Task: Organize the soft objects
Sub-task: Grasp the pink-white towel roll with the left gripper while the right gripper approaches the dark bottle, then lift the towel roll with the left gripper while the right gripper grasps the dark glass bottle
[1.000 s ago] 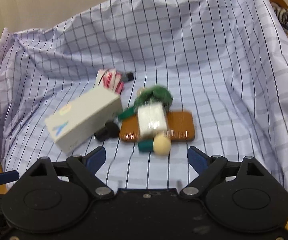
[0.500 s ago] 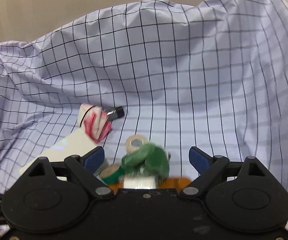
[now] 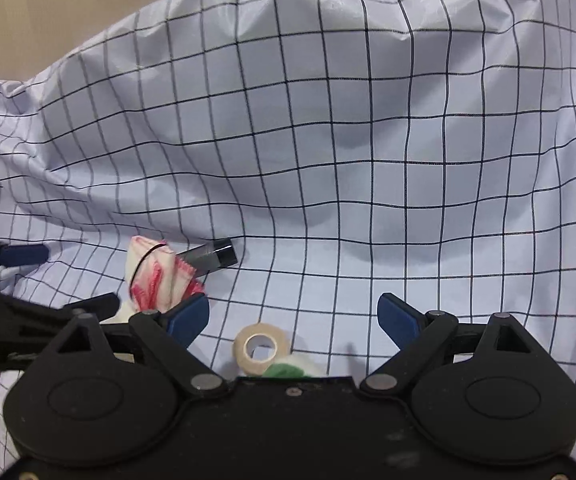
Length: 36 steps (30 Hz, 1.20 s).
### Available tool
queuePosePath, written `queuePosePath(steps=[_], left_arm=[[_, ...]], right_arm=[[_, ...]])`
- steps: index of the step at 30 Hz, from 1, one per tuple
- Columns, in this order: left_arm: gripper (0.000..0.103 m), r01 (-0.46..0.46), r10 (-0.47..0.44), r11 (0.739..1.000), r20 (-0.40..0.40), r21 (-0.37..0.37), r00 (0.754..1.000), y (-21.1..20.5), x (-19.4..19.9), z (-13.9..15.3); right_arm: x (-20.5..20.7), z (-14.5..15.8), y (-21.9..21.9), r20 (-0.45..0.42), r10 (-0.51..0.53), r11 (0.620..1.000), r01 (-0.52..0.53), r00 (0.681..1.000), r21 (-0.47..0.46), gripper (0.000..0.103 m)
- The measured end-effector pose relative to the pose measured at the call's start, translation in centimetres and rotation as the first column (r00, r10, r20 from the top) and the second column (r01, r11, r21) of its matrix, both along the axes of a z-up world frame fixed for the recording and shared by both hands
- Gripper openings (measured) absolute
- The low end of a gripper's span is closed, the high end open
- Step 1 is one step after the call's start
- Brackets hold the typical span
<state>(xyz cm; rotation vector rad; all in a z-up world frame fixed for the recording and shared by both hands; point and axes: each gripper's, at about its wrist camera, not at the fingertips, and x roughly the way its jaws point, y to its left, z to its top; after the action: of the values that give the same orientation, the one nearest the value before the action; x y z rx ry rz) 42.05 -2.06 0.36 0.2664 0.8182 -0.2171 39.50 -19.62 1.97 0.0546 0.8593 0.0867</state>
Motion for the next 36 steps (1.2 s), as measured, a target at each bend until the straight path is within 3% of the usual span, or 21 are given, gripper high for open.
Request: queuePosePath(steps=[3, 6, 14, 18, 23, 28, 36], left_arm=[[0.094, 0.041, -0.041, 0.999, -0.013, 0.014, 0.999, -0.8, 1.6, -1.4], [0.094, 0.068, -0.070, 0.997, -0.062, -0.034, 0.996, -1.0, 3.0, -2.3], [0.092, 0.028, -0.042, 0.996, -0.169, -0.082, 0.985, -1.0, 6.5, -4.2], [0.078, 0.000, -0.036, 0.990, -0.249, -0.141, 0.968, -0.5, 7.6, -5.1], [0.073, -0.008, -0.021, 0.991, -0.212, -0.135, 0.977, -0.2, 6.8, -4.5], [0.072, -0.073, 0.050, 0.989, -0.176, -0.126, 0.983, 1.6, 5.7, -2.1], [0.070, -0.209, 0.185, 0.972, -0.206, -0.103, 0.961, 5.5, 5.7, -1.2]], right_arm=[[0.9, -0.5, -0.2, -0.016, 0.000, 1.000, 0.000, 1.000, -0.004, 0.091], [1.4, -0.9, -0.3, -0.022, 0.001, 1.000, -0.001, 1.000, -0.008, 0.091], [2.4, -1.5, -0.5, -0.039, -0.003, 1.000, 0.003, 0.999, 0.007, 0.091], [2.9, -1.7, -0.4, -0.044, -0.003, 1.000, 0.003, 0.999, 0.001, 0.091], [3.4, -1.8, 0.1, -0.052, 0.001, 1.000, -0.002, 0.999, -0.012, 0.091], [4.3, -1.9, 1.4, -0.056, 0.021, 0.999, -0.024, 0.998, -0.047, 0.091], [7.1, -3.3, 5.6, -0.093, 0.074, 0.994, -0.081, 0.993, -0.075, 0.091]])
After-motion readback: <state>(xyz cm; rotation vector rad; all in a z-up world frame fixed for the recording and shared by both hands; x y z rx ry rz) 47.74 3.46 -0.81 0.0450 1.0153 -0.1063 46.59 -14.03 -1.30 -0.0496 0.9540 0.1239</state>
